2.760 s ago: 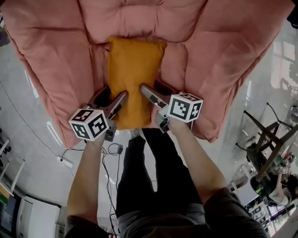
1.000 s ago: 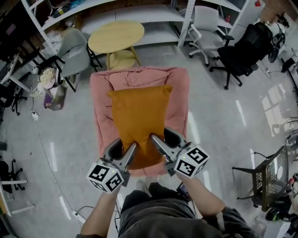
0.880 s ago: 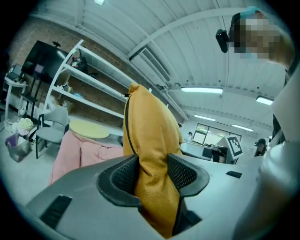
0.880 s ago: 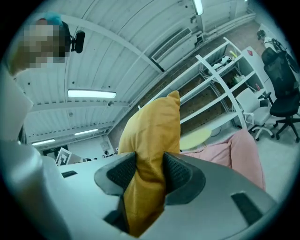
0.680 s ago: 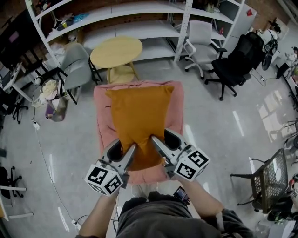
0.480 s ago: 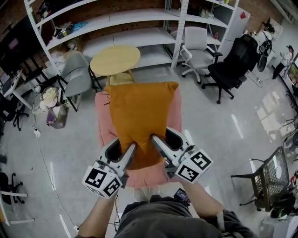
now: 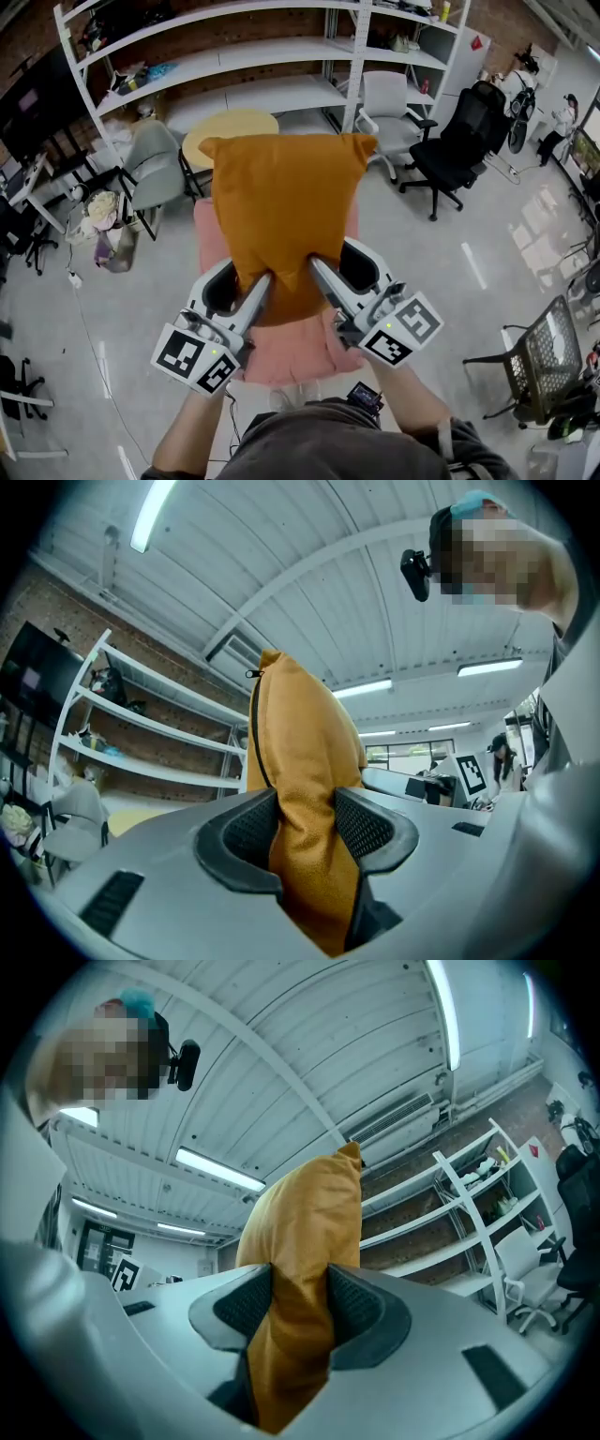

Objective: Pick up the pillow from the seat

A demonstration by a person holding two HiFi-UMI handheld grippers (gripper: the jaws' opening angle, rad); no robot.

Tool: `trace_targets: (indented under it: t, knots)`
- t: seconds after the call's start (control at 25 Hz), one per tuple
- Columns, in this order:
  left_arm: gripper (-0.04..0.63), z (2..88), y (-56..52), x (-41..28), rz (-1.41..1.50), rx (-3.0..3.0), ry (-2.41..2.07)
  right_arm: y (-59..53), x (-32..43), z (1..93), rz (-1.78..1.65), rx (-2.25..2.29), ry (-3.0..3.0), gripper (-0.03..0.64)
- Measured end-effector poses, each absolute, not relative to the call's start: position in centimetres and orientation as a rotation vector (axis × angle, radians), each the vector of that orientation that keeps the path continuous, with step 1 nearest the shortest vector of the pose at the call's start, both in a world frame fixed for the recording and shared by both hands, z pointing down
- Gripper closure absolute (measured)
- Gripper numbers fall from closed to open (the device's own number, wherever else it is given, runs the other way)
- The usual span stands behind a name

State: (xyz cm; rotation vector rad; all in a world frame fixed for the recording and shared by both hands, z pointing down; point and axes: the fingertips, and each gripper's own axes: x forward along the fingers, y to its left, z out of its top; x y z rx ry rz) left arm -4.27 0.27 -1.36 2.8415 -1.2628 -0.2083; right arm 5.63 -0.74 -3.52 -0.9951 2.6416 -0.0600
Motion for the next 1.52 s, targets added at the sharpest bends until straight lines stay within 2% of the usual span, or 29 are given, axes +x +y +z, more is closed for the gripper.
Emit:
trace_targets:
  t: [0.68, 1.52]
  knots:
    - [0.399, -7.5, 1.0, -2.9, -0.285, 2.975, -1.298, 0.4, 7.1, -9.6, 0.123, -0.961, 2.601, 0.430]
    - [0.401, -5.2, -1.1, -5.1, -0.283, 2.898, -1.320, -2.1, 4.7, -7.4, 0.069, -0.957, 2.633, 0.430]
